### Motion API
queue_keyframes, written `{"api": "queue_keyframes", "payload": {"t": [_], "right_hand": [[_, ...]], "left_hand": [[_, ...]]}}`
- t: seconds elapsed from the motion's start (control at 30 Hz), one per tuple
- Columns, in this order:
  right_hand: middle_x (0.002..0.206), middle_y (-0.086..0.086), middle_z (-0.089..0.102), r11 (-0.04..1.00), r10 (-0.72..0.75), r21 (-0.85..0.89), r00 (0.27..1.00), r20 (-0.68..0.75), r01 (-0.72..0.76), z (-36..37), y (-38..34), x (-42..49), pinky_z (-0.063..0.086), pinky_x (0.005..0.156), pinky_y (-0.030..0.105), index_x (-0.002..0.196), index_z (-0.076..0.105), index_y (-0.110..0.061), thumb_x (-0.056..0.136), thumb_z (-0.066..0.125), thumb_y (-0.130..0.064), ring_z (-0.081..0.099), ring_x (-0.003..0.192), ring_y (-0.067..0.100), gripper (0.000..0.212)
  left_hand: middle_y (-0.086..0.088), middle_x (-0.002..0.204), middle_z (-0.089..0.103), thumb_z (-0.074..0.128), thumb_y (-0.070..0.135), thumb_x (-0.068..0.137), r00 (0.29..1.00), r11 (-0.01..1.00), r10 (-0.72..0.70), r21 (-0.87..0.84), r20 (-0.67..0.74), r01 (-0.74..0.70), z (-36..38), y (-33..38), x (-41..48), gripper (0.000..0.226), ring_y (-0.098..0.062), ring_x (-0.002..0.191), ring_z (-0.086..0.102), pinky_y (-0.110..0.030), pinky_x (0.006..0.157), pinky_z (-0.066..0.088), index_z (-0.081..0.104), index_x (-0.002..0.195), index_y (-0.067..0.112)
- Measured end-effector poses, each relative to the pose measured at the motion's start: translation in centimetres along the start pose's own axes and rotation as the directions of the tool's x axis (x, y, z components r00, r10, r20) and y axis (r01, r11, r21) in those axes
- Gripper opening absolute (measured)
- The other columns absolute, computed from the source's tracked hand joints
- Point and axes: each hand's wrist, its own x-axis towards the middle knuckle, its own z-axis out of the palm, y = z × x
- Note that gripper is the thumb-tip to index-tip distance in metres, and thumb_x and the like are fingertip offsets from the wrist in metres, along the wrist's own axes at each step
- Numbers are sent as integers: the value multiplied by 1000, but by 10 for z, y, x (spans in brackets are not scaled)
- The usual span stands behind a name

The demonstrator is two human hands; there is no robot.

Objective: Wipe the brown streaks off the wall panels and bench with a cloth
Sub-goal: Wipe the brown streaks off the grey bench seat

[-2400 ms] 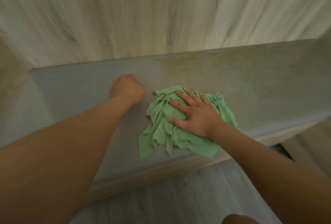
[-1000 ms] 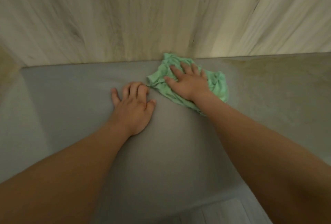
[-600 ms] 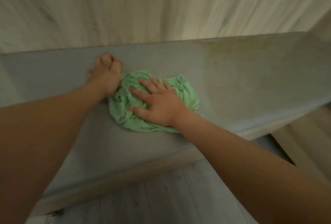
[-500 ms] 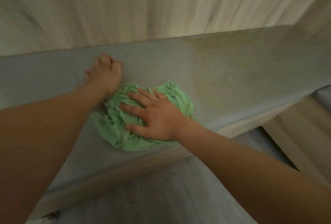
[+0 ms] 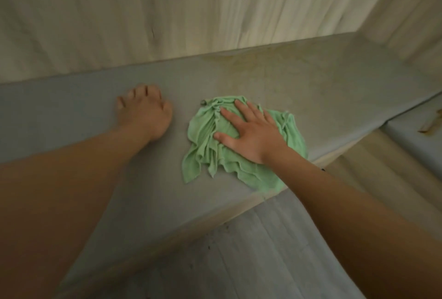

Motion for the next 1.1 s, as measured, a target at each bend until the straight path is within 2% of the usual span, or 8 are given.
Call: {"api": "queue_keyframes", "payload": {"t": [0.17,0.63,0.8,0.87,0.93,1.0,1.07,1.1], "right_hand": [[174,-9,-2,998,63,-4,998,-9,-63,-4,3,63,-5,128,51,160,2,-54,82,13,-95,-7,160,18,88],[174,2,3,964,266,36,962,-57,-264,-32,11,239,1,127,56,166,7,-35,84,17,-91,2,160,29,100],[171,18,12,924,376,111,921,-97,-366,-31,-30,256,4,127,56,164,16,-14,97,25,-64,8,158,38,84],[167,19,22,967,248,94,958,-141,-236,-25,-64,253,16,123,53,160,29,-19,100,29,-52,21,153,40,68],[159,17,34,998,8,62,988,-155,2,-18,-94,242,27,116,48,154,39,-23,103,33,-44,35,144,38,55],[153,14,41,971,-231,29,964,-132,236,-12,-107,231,31,114,45,151,43,-24,105,35,-39,41,140,35,49],[158,10,39,936,-348,27,933,-86,352,-16,-94,229,29,118,43,154,41,-27,107,35,-45,37,144,32,51],[162,8,35,942,-333,18,940,-71,335,-21,-78,232,27,121,43,156,39,-29,106,34,-54,34,148,30,56]], "left_hand": [[-9,158,28,25,47,104,997,998,-30,52,68,27,15,-6,16,47,-32,149,21,-64,120,13,37,141,22],[-3,155,30,27,49,103,997,998,5,60,-79,0,36,-15,19,47,-30,146,24,-65,119,14,34,144,27],[-1,152,34,22,52,100,994,998,17,55,-107,-11,41,-15,20,49,-29,145,25,-66,117,16,37,141,29],[-1,151,35,20,52,98,993,998,10,57,-117,-4,41,-15,19,52,-29,144,26,-67,117,18,39,141,29],[-3,151,35,21,52,99,993,998,11,66,-114,-3,41,-15,18,52,-29,144,26,-67,116,18,38,142,28],[-3,153,34,24,50,101,993,998,11,65,-114,-4,41,-15,19,50,-28,144,25,-67,117,17,35,144,28],[-3,153,33,26,49,102,993,998,6,56,-122,0,42,-15,19,48,-28,144,24,-66,117,16,34,145,28],[-3,154,32,26,49,102,992,999,5,52,-124,1,41,-14,19,48,-28,144,23,-66,117,15,33,145,29]]}}
